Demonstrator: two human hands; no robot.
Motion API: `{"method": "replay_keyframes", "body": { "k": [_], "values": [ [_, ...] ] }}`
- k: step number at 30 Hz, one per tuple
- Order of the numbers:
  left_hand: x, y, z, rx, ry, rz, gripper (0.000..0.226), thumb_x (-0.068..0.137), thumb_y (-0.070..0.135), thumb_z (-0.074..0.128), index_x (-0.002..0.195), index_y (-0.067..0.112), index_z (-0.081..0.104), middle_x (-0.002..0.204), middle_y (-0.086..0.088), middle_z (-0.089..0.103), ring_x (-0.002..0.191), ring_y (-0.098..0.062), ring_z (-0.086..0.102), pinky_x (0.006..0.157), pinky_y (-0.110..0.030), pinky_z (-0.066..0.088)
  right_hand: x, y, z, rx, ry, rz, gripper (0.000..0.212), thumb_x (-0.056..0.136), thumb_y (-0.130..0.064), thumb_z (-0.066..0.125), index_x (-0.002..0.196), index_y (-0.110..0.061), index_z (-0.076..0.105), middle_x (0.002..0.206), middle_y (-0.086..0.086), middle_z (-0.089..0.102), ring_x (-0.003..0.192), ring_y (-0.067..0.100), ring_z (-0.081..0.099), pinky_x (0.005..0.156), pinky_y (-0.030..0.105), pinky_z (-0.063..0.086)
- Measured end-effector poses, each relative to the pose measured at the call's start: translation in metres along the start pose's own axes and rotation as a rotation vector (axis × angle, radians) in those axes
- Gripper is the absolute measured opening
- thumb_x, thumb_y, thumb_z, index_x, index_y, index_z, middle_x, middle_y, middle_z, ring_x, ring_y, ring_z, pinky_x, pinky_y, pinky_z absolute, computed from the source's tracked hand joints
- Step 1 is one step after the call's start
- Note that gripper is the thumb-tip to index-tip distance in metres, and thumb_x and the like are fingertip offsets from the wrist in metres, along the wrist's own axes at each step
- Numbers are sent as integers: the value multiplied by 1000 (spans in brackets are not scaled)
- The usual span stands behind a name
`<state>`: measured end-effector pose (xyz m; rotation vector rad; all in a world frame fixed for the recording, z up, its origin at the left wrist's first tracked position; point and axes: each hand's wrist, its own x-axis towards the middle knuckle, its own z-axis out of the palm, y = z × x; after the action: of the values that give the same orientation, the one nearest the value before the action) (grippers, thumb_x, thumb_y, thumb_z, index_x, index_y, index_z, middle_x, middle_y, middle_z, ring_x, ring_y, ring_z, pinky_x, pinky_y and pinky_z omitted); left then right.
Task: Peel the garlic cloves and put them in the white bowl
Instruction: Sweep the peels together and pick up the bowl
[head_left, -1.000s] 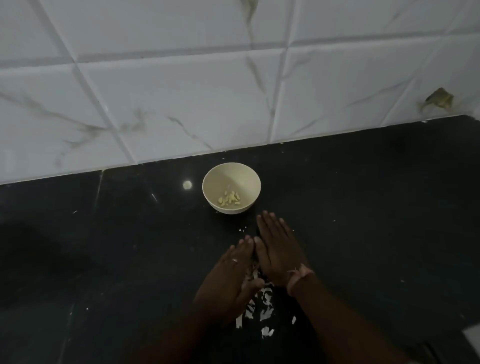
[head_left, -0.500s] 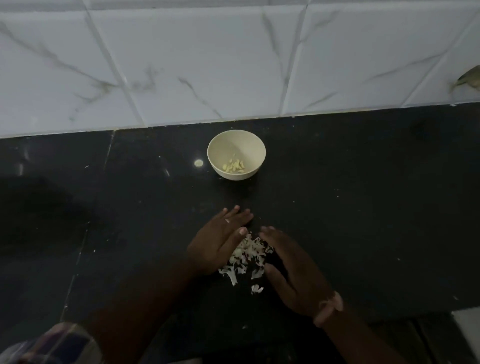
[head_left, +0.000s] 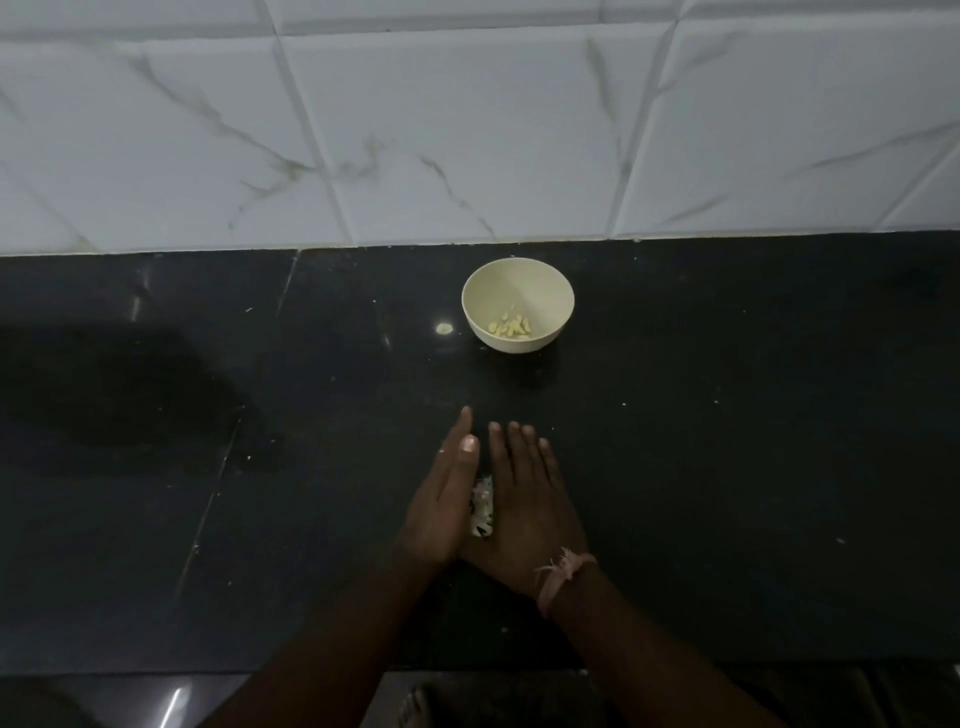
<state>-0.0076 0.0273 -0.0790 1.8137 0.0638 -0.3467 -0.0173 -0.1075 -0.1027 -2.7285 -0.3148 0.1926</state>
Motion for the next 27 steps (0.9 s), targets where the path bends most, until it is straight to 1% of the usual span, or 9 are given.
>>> {"method": "replay_keyframes", "body": {
  "k": [4, 8, 11, 13, 14, 17, 20, 24, 27],
  "values": [
    [2, 3, -1, -162, -58, 7, 60, 101, 58, 38, 158, 40, 29, 163, 22, 29, 145, 10, 28, 127, -33, 21, 6, 4, 7, 36, 13, -126, 107, 83, -78, 40, 163, -15, 4, 171, 5, 4, 156, 16, -8, 127, 36, -7],
    [12, -8, -17, -235, -48, 83, 57, 104, 53, 41, 158, 36, 32, 164, 22, 28, 150, 6, 22, 126, -33, 17, 6, 3, 9, 115, 56, -153, 98, 90, -72, 47, 160, -9, 20, 167, 9, 20, 156, 20, 10, 128, 37, 5],
    [16, -12, -25, -197, 53, 135, 48, 110, 34, 33, 157, 26, 30, 160, 18, 33, 140, 21, 24, 117, -10, 21, 7, 4, 12, 48, 76, -183, 93, 92, -73, 45, 161, -16, 20, 167, 11, 20, 157, 24, 10, 128, 38, 5],
    [11, -14, -17, -23, 36, 172, 37, 115, 20, 26, 151, 28, 26, 151, 22, 32, 122, 38, 25, 100, 6, 23, 5, 4, 14, 24, 72, -227, 90, 91, -71, 47, 160, -16, 23, 166, 13, 24, 156, 26, 12, 128, 44, 9],
    [10, -17, -11, -26, 15, 169, 36, 114, 20, 26, 150, 27, 26, 151, 21, 32, 119, 40, 26, 97, 8, 23, 5, 4, 14, 24, 80, -237, 89, 91, -68, 49, 158, -14, 27, 164, 14, 27, 155, 27, 15, 127, 46, 13],
    [13, -20, -16, -199, 32, 146, 45, 113, 27, 31, 157, 18, 28, 163, 4, 34, 134, 27, 29, 112, -4, 23, 6, 0, 15, 3, 104, -235, 83, 88, -68, 49, 148, -12, 40, 156, 14, 38, 151, 31, 25, 126, 47, 17],
    [16, -13, -31, -396, 165, 140, 44, 108, 26, 33, 150, 22, 44, 152, 18, 50, 143, 6, 38, 121, -23, 26, 11, -4, 11, -40, 105, -228, 62, 90, -68, 48, 131, -22, 50, 145, 8, 44, 141, 31, 34, 121, 48, 23],
    [19, -18, -26, -257, 176, 154, 45, 106, 37, 34, 145, 29, 55, 151, 19, 50, 144, 2, 38, 125, -39, 26, 21, -10, 7, -56, 163, -218, 24, 94, -44, 49, 110, -28, 56, 125, 2, 50, 120, 29, 44, 98, 48, 37],
    [19, -24, -16, -135, 193, 203, 46, 105, 36, 33, 142, 26, 58, 155, 13, 47, 148, -1, 34, 125, -41, 26, 25, -6, 10, -23, 220, -194, 19, 93, -38, 49, 101, -24, 58, 111, 4, 54, 100, 28, 49, 80, 40, 38]
  ]
}}
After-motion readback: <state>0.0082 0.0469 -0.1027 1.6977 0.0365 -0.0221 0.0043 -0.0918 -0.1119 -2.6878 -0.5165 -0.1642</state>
